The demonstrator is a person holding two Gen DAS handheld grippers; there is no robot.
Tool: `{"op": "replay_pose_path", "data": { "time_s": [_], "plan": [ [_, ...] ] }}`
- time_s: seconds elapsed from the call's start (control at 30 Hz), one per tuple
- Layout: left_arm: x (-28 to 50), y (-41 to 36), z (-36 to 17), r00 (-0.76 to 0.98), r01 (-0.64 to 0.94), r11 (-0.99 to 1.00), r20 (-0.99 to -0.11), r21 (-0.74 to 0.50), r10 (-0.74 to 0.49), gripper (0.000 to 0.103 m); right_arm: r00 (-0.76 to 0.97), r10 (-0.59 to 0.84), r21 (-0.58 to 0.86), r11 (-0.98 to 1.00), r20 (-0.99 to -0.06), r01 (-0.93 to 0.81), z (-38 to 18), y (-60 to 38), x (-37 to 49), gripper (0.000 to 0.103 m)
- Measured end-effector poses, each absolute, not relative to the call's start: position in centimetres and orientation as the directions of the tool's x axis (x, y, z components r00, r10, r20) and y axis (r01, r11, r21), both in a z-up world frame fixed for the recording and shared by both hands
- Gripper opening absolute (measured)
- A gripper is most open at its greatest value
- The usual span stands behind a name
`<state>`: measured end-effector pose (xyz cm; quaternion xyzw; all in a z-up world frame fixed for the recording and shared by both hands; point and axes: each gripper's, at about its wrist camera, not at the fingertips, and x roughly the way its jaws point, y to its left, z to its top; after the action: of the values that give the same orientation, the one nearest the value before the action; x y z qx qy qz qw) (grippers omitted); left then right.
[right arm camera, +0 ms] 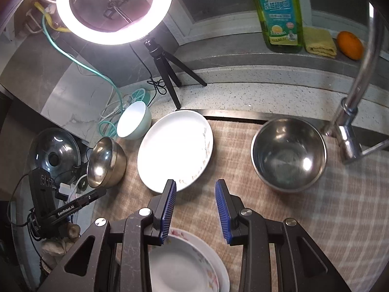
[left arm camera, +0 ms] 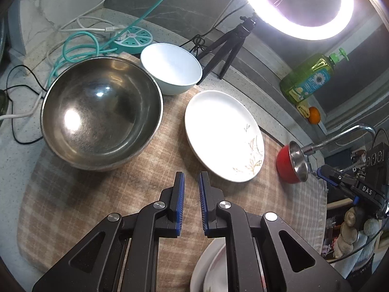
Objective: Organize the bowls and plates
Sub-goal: 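Move both grippers to the white twig-pattern plate rim and close them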
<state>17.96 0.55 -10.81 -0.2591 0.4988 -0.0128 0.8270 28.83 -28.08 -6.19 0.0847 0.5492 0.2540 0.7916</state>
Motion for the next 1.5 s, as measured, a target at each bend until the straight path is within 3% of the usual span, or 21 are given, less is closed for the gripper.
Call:
{"op": "replay_pose_path", "data": {
  "time_s": [0.87, 1.07, 1.5],
  "plan": [
    [24.8, -0.6, -14.7, 0.434, -0.389, 0.82, -0.868, -0.421, -0.24, 0.011, 0.082, 0.448, 0.398, 0.853, -0.89, -0.339, -13.6, -23.1, 40.2, 0.03],
    [25.5, -0.3, -15.2, 0.426, -0.416, 0.81, -0.875, -0.414, -0.229, 0.01, 0.056, 0.429, 0.387, 0.857, -0.901, -0.34, -15.2, -22.6, 41.6, 0.022],
    [25.9, -0.5, -15.2, 0.41, -0.416, 0.828, -0.89, -0.377, -0.2, 0.01, 0.015, 0.429, 0.396, 0.848, -0.903, -0.351, -16.3, -22.0, 42.4, 0.016]
  ]
}}
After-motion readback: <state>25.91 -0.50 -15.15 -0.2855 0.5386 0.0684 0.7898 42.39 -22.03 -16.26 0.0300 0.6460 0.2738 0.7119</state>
